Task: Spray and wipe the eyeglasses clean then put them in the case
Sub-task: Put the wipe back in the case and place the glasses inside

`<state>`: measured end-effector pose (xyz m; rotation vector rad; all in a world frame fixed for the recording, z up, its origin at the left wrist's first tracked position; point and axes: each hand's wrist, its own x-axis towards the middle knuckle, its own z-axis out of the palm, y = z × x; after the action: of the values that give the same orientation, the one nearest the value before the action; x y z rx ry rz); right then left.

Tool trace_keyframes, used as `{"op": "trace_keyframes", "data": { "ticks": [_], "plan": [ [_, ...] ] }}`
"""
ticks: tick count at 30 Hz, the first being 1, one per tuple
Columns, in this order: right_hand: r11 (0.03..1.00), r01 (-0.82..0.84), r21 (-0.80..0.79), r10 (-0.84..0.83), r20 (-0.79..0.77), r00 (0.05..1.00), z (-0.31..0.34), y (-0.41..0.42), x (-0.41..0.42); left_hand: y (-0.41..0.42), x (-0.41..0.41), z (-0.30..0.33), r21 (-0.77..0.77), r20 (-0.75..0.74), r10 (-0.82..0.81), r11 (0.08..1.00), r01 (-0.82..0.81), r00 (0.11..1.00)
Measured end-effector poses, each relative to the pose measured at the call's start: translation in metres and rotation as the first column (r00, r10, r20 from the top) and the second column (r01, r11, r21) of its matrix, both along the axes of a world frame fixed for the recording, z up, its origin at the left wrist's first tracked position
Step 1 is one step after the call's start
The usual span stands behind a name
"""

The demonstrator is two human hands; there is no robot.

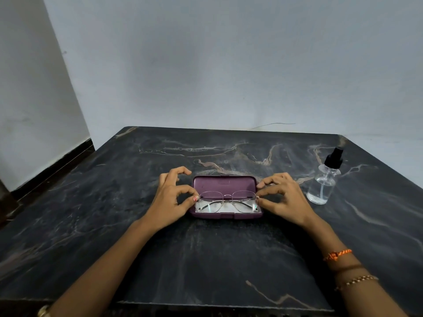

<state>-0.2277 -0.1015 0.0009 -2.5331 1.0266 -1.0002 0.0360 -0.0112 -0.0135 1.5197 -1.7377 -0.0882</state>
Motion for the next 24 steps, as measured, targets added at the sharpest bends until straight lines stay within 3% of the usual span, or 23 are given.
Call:
{"op": "trace_keyframes", "data": {
  "ticks": [13,24],
  "plan": [
    [0.998,-0.03,0.052,0.032,-0.048,0.998,0.0073,0.0045,-0.0007,0.0014,0.0001,-0.0002,0.079,-0.021,-0.025,0.997,0.027,0.999],
    [0.994,-0.053,0.092,0.058,-0.053,0.997,0.0082,0.0062,0.0002,0.0087,0.0036,0.0071,0.32,-0.182,-0.009,0.945,0.068,0.983]
  ]
}}
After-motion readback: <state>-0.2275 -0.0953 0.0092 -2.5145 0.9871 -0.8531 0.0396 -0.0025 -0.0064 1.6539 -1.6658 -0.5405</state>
